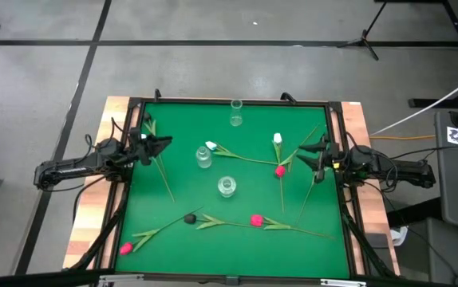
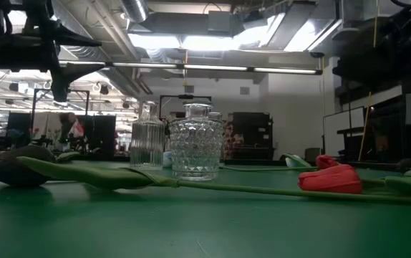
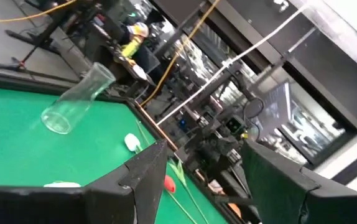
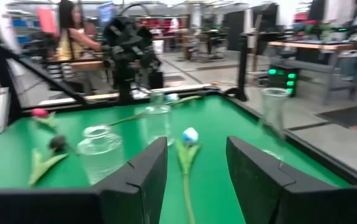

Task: Sort flowers into vase by color
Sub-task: Put the top left black flower into the top transparent vase

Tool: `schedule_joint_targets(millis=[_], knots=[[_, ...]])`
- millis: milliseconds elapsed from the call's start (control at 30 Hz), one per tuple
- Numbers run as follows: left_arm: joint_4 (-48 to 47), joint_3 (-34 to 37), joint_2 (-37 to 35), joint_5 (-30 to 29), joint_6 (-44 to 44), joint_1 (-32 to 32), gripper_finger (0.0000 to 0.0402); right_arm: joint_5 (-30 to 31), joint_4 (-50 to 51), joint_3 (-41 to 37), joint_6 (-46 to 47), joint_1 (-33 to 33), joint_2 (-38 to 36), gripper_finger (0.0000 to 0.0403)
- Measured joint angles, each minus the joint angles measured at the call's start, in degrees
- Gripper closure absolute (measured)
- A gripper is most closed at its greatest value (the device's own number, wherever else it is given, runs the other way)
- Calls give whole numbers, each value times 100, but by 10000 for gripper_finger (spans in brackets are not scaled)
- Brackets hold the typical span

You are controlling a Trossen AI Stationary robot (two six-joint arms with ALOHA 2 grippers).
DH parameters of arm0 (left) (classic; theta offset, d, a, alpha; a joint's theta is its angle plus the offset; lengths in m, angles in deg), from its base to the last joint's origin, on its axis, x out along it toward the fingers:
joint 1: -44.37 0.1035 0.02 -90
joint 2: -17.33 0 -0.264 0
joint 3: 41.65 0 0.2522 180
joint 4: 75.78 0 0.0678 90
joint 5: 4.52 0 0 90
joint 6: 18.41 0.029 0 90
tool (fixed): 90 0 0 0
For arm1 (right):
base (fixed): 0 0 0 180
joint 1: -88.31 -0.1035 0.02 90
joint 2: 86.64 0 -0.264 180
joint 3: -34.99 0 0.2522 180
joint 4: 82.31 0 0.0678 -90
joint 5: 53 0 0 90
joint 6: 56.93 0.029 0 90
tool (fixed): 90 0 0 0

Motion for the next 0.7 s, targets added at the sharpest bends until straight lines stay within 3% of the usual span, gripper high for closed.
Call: schedule_joint_targets(millis=[167,233,433,567,700], knots=[[70,0,0,-205,246,0,199,380,-115,0,25,0,3,237],[183,0,2,-649,497,40,199,631,-517,0,24,0,6,237],[1172,-64,15,-821,-331,83,199,1283,-1961,2,-846,0,6,237],[1414,-651,83,-763,8,46,199,1554,-2578,43,-1488,0,6,237],[1068,-1663,562,-898,745,48,199,1597,-2537,380,-1690,0,63,237]])
